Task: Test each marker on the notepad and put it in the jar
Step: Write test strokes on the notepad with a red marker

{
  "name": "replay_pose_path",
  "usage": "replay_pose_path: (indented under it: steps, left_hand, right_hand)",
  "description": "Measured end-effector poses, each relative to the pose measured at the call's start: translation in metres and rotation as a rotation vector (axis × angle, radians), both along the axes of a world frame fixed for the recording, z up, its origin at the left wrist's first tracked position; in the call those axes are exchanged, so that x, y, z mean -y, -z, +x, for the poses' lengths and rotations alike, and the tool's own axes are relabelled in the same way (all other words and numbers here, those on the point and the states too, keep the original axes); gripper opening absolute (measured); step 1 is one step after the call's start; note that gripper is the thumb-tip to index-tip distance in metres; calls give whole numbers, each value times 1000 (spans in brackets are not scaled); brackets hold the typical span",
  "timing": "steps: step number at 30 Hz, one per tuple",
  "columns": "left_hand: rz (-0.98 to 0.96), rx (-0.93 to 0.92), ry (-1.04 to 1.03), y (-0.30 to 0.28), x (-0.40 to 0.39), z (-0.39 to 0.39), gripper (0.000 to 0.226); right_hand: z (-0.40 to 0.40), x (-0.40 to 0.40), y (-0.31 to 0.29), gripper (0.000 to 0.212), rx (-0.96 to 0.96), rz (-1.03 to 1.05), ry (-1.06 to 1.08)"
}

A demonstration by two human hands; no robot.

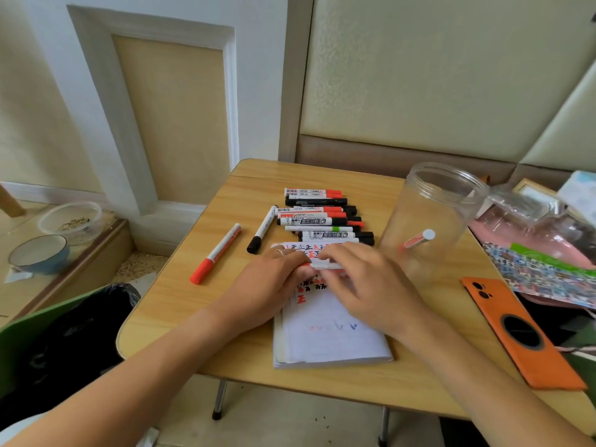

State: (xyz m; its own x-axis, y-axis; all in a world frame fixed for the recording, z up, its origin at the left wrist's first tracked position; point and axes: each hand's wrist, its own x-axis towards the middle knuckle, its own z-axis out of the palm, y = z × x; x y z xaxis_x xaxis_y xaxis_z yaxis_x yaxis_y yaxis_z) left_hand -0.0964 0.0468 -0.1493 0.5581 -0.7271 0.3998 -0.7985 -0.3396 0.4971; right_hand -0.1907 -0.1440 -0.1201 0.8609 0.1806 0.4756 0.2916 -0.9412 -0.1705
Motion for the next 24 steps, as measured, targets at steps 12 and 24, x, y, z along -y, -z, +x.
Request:
replay_pose_path:
  steps: [12, 24]
  left_hand:
    - [74, -30, 126, -13, 11, 5, 42]
    - [77, 132, 9, -3, 1, 21, 31]
  right_hand:
    - [5, -8, 11, 29, 159, -262, 82]
    - [6, -6, 7, 31, -48, -155, 165]
